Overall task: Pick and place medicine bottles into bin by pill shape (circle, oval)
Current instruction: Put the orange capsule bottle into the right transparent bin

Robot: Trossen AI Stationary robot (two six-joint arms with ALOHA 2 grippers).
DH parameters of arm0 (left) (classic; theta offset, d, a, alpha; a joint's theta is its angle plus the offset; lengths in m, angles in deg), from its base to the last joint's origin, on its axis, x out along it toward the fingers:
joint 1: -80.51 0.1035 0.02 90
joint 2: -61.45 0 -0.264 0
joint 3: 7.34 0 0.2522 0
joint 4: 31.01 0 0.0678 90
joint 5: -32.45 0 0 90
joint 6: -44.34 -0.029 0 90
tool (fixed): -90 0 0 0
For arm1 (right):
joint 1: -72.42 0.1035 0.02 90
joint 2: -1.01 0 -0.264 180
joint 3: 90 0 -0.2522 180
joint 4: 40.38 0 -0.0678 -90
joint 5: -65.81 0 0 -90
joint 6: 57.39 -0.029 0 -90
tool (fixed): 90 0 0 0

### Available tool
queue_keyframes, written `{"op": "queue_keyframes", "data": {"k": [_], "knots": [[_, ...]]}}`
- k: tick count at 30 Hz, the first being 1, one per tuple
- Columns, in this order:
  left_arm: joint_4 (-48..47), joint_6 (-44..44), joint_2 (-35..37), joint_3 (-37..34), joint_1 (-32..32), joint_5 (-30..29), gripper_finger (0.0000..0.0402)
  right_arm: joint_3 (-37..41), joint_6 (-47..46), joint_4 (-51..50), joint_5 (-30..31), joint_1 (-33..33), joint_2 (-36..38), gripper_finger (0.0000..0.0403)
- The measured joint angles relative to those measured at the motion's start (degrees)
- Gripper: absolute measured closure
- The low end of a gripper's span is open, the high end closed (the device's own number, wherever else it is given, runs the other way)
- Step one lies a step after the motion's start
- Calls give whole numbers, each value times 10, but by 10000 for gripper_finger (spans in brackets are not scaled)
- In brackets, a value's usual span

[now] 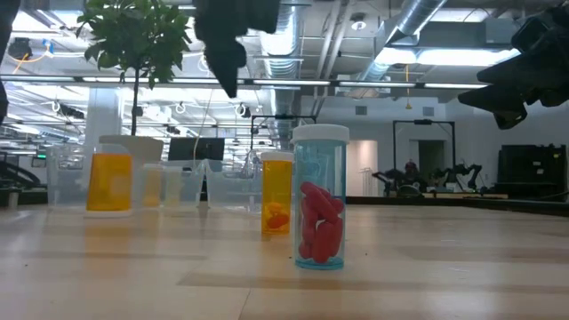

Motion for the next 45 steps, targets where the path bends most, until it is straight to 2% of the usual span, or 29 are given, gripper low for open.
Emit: {"op": "queue_keyframes", "data": {"k": [7,14,23,33,38,45], "knots": [[-46,136,0,-13,-124,-100,94,0,0,0,0,0,0,177],[-21,219,0,-106,-200,-114,66,0,2,0,0,0,0,177],[14,200,3,-199,-215,-118,65,0,0,0,0,0,0,177],[42,160,40,-245,-213,-129,65,0,0,0,0,0,0,177],[90,148,41,-263,-213,-100,65,0,0,0,0,0,0,177],[92,176,42,-264,-214,-80,65,0,0,0,0,0,0,177]]}}
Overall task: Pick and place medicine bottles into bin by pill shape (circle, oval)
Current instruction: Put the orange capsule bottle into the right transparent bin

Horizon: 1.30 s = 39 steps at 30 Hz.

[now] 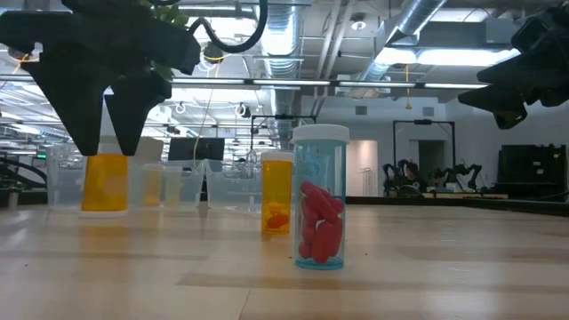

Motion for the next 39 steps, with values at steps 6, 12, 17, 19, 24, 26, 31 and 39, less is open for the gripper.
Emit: {"op": "queue_keyframes", "data": {"k": [6,12,17,19,24,26,31,39], "knots": [[79,64,-1,0,-11,47,65,0,0,0,0,0,0,177],[205,105,-2,0,-39,68,65,0,15,0,0,0,0,177],[224,151,0,5,-52,41,65,0,15,0,0,0,0,177],[201,184,5,7,-61,31,65,0,15,0,0,0,0,177],[108,260,13,0,-111,-7,65,0,15,0,0,0,0,177],[107,293,14,-14,-131,-8,65,0,15,0,0,0,0,177],[106,363,14,-55,-174,-8,65,0,15,0,0,0,-3,177],[107,389,23,-91,-215,-42,65,0,11,0,1,0,-4,177]]}}
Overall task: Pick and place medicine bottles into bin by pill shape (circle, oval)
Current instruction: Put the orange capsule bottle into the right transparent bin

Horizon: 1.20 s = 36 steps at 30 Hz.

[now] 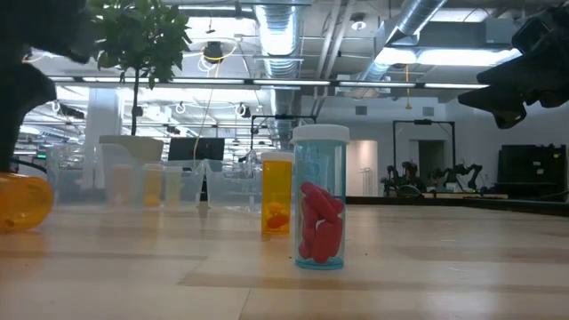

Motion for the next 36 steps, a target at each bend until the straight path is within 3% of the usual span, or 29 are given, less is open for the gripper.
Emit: {"op": "queue_keyframes", "data": {"k": [14,22,29,36], "knots": [[40,-42,0,-55,-1,25,68,0,-1,0,0,0,0,177],[40,-42,0,-55,2,33,138,0,-1,0,0,0,0,177],[40,-23,0,-54,26,85,206,0,0,0,1,0,0,177],[38,-17,-1,-17,66,126,209,0,0,0,1,0,0,177]]}}
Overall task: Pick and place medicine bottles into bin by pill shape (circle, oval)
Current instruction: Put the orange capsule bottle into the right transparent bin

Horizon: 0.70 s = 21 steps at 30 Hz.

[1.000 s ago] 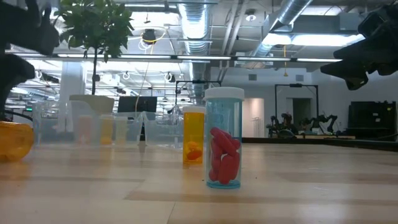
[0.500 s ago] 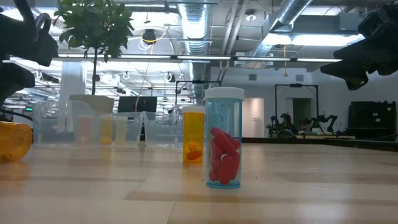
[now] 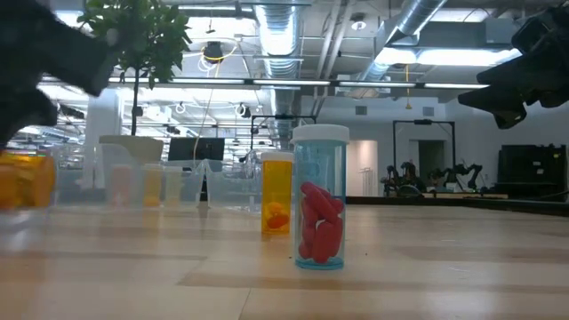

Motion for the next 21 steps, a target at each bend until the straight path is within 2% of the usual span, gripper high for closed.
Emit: {"op": "queue_keyframes", "data": {"k": [9,11,15,17,21], "knots": [[0,8,0,72,81,111,207,0,3,0,0,0,0,177],[2,33,0,76,106,175,209,0,3,0,0,0,0,177],[-4,70,0,77,155,361,209,0,3,0,0,0,0,177],[-3,65,0,77,171,406,205,0,3,0,0,0,0,177],[-1,69,-6,65,204,442,200,0,3,0,0,0,0,177]]}}
